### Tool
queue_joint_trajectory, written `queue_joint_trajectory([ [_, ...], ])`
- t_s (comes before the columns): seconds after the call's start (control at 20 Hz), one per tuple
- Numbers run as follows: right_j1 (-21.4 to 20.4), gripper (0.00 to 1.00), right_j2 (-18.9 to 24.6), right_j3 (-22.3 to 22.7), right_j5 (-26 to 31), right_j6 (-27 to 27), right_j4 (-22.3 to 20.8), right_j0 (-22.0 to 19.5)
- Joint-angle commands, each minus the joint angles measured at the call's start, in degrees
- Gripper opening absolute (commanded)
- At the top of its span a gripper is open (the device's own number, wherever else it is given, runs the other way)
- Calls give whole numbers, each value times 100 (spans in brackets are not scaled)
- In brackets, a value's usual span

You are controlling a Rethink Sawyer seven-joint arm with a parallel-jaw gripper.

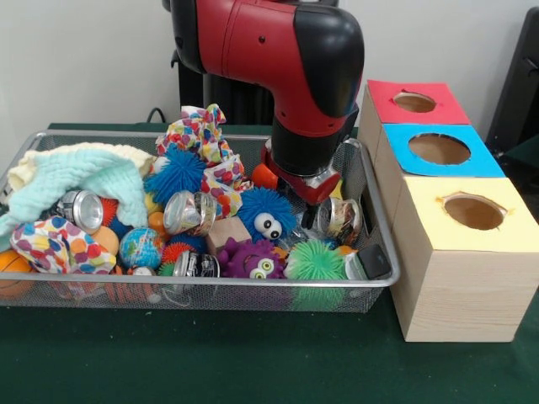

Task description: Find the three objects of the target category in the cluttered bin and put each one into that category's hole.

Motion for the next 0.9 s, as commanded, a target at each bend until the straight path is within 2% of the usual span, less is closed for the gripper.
queue_joint_trajectory([
  [0.05, 407, 100, 269, -364, -76, 477, -48, -101],
  [0.4, -38, 100, 231, -278, 325, 399, -73, -42],
  [0.6, -76, 100, 204, -415, 407, 276, -159, -49],
  [0.9, -386, 100, 166, -492, 938, 230, -159, -26],
])
